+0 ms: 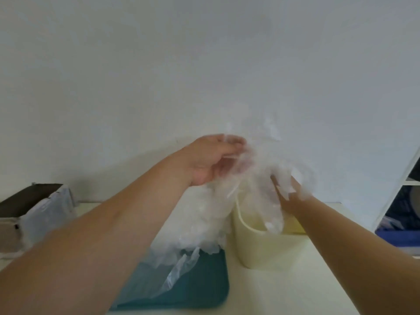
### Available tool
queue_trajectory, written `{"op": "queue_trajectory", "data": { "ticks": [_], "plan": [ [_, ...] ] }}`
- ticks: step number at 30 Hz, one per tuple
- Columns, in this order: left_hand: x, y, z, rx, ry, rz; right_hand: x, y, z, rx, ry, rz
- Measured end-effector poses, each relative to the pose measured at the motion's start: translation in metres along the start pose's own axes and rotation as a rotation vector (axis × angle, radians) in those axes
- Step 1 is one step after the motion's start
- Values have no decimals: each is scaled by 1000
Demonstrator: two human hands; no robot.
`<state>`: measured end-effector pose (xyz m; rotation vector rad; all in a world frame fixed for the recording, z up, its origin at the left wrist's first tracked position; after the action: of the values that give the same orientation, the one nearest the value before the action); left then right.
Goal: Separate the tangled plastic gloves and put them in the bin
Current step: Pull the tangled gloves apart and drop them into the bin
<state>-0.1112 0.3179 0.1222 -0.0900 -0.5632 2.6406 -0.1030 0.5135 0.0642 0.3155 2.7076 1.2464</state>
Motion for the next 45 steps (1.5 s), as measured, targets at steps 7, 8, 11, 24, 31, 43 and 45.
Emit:
{"op": "queue_trajectory", "data": {
  "ticks": [7, 8, 11, 24, 31, 43, 45],
  "plan": [
    [55, -7, -47, 638, 93, 209, 6, 78, 16, -145, 214, 300],
    [59, -9, -50, 772, 84, 208, 1, 88, 15, -187, 244, 359],
    [68, -19, -57, 991, 63, 209, -15, 95, 4, -141, 343, 513],
    [25, 34, -41, 491, -222, 493, -18, -35, -17, -754, 164, -409],
    [-26, 53, -45, 646, -223, 423, -3, -66, -6, -1051, 223, -484],
    [-105, 133, -53, 1286, -101, 406, -78, -37, -111, -668, 567, 49],
    [-123, 153, -64, 1347, 6, 432, -90, -74, -123, -397, 649, -107]
  ]
}}
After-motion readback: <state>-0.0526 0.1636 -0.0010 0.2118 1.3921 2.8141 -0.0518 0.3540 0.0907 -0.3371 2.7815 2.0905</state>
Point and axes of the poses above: each hand's wrist, its own x-axis towards the middle knuckle, its own y-axis out of the back of the hand, z = x × y, the point moved 4 cm from there along x, towards the middle knuckle, and after that the axes turned 9 degrees about -x, right-handed, at the moved point
